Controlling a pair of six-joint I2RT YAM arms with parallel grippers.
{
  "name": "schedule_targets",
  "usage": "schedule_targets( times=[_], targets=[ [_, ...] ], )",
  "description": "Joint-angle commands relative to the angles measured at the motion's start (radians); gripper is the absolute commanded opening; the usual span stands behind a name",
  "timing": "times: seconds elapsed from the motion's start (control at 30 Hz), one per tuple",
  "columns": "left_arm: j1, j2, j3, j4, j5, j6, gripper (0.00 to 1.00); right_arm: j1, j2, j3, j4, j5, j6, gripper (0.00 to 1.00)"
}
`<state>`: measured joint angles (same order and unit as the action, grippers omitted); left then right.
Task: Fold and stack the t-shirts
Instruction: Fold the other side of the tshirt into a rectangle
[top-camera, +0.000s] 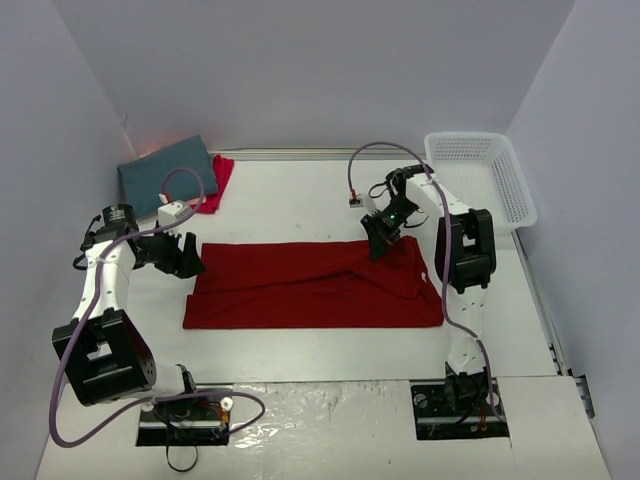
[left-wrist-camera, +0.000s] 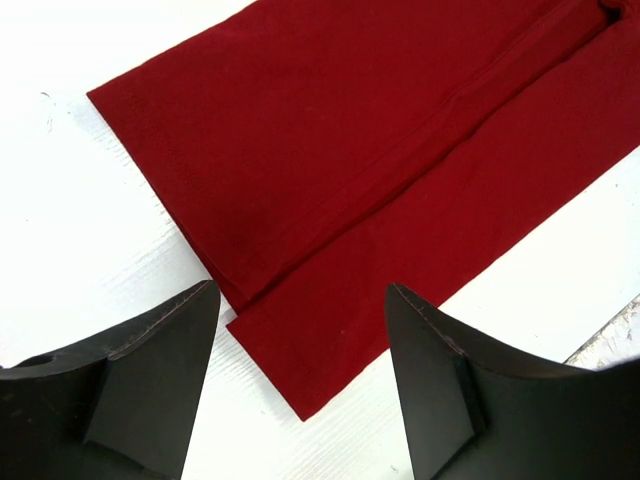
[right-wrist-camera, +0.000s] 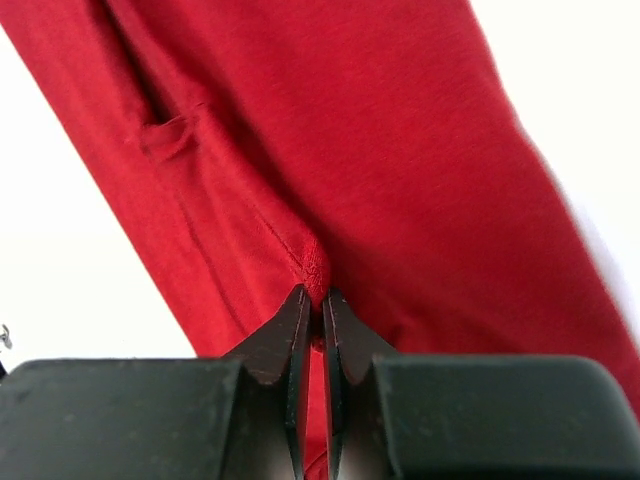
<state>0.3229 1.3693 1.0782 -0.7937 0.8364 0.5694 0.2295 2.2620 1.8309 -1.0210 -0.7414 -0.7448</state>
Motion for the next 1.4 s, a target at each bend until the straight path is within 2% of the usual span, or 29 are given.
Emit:
schedule_targets(
  times=[0.0, 0.53, 1.37],
  targets=[
    [0.008, -0.030, 0.022, -0.029, 0.033, 0.020, 0.66, 0.017, -0.120, -0.030, -0.082, -0.012, -0.007, 0.00],
    [0.008, -0.039, 0.022, -0.036, 0.036, 0.034, 0.66, 0.156, -0.254, -0.225, -0.105, 0.027, -0.028, 0.00],
    [0.010, -0.033, 0.016, -0.035, 0.033, 0.035, 0.67, 0.297, -0.197, -0.266, -0.079, 0.022, -0.011, 0.00]
  ],
)
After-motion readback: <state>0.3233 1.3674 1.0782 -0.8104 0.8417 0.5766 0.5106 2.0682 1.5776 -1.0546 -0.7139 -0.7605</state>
